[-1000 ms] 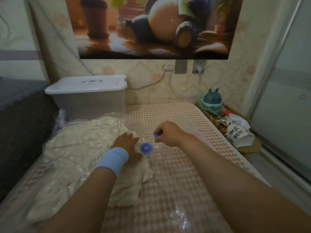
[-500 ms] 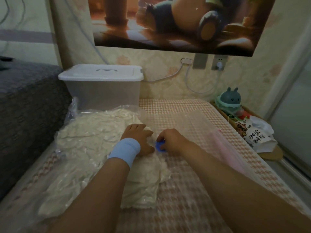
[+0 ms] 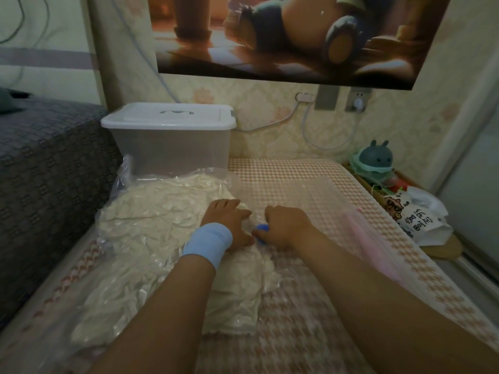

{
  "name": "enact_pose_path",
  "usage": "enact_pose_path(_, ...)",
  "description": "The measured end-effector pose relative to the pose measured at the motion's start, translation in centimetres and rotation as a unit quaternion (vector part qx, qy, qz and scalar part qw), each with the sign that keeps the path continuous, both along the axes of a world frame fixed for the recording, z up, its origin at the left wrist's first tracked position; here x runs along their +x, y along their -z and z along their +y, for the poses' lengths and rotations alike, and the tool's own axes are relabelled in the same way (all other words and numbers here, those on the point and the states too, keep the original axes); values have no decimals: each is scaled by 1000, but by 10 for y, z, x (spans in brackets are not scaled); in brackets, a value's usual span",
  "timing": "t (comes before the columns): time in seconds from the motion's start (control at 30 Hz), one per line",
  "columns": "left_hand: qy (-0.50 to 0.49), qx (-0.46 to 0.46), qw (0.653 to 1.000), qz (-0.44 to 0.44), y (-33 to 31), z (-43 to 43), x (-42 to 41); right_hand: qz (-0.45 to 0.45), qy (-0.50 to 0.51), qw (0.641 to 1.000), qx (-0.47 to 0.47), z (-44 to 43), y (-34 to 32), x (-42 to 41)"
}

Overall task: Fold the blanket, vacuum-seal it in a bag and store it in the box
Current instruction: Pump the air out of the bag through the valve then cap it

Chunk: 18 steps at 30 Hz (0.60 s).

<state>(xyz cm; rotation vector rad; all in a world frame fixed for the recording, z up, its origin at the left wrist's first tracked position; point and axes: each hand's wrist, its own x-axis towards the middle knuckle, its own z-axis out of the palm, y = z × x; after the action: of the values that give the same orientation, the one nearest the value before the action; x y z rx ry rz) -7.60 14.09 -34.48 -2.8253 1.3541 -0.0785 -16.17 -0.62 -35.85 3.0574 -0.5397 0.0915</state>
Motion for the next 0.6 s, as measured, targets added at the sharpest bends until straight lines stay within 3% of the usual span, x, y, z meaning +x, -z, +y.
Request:
enact_pose_path(0.1, -2, 4, 1000, 0, 0, -1, 0, 34, -33, 999, -2, -1, -2, 2)
enact_pose_path(0.27, -5, 7, 1000, 4, 1, 0, 2, 46, 35, 995, -82, 6, 2, 3)
enact_pose_path(0.43, -4, 26, 1000, 5, -2, -2, 4, 66, -16, 996, -52, 1, 5, -1)
enact_pose_path(0.6, 5, 31, 999, 6, -4, -1, 6, 67, 23, 993, -89, 10, 5, 4)
